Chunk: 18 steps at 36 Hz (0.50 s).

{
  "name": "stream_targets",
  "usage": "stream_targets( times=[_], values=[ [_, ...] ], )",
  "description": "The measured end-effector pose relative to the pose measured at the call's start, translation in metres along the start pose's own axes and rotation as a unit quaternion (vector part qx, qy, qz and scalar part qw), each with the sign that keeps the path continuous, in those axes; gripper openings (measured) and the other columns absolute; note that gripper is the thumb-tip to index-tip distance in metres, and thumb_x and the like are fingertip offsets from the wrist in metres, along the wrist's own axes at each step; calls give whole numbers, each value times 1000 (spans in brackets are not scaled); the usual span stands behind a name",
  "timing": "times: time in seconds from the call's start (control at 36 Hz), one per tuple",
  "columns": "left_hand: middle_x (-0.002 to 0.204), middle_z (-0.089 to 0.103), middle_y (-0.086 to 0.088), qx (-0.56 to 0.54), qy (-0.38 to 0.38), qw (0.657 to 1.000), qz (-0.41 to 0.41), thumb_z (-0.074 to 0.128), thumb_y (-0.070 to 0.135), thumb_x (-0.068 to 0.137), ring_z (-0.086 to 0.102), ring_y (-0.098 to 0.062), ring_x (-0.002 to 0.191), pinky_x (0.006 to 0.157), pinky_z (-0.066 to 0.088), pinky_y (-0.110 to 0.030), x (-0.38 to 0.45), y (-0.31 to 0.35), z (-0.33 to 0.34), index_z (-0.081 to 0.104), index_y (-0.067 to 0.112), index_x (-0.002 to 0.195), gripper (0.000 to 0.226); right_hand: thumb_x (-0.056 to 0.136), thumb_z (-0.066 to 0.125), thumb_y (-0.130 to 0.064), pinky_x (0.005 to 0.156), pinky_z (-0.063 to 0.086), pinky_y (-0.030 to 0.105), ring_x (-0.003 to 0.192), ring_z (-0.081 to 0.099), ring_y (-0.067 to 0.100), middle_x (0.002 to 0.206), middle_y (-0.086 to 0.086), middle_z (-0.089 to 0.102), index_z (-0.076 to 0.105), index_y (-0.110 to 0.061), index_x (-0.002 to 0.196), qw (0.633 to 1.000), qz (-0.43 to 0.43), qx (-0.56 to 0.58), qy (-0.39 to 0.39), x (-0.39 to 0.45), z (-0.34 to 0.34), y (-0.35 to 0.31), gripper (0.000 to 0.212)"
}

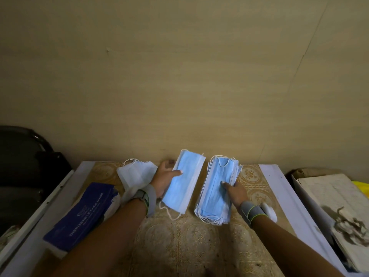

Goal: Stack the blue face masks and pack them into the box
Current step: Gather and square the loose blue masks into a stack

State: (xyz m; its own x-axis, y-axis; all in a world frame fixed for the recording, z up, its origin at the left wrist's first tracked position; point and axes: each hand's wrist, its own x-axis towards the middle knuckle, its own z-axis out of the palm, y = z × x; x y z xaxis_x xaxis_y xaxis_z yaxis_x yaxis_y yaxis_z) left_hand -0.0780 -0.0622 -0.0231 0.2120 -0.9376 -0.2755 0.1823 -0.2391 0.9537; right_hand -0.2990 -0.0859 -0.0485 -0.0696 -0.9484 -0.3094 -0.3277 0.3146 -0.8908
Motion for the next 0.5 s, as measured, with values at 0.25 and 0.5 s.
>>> stream_targets(
  times=[0.25, 0.5],
  values=[
    [125, 56, -22, 70, -18, 997, 23, 65, -3, 81, 58, -32, 108, 89, 49, -43, -6, -1, 40, 43, 7, 108, 36, 88, 59, -14, 52, 55, 17, 78, 62, 18, 129, 21, 58, 56, -6, 116, 973, 4, 174, -151, -12, 16, -17, 29],
    [142, 37, -10, 185, -7, 983, 3, 80, 31, 69, 45, -27, 128, 104, 44, -43, -4, -7, 30, 22, 10, 140, 94, 94, 47, -12, 71, 54, 29, 85, 64, 19, 114, 9, 62, 52, -12, 124, 962, 2, 199, -189, -11, 22, -19, 30]
  ],
)
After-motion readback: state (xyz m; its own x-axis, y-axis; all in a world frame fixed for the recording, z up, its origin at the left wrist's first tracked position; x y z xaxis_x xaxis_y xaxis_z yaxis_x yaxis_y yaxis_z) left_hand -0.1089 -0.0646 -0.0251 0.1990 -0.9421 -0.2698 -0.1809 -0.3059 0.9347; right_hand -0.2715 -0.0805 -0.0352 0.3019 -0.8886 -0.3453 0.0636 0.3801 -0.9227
